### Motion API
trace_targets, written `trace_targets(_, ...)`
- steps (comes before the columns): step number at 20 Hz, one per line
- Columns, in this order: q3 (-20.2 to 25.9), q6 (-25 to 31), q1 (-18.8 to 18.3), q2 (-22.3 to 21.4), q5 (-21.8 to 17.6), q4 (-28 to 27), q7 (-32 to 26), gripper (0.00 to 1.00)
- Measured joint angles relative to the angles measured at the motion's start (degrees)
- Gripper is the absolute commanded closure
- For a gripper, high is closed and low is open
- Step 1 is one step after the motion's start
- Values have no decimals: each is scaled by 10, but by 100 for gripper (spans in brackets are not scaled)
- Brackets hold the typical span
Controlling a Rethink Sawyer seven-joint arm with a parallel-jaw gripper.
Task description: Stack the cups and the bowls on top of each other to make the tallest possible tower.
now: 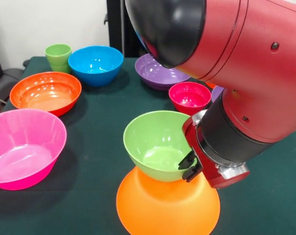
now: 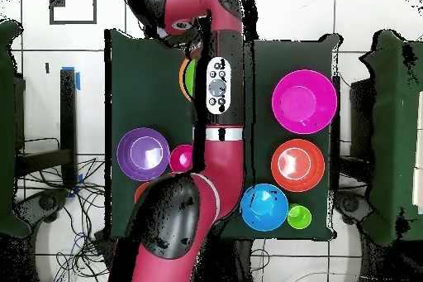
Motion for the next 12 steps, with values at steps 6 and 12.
trace_targets(6,27,0,0,1,-35,-11,0,100)
trace_targets(12,59,0,0,1,-73,-20,0,100)
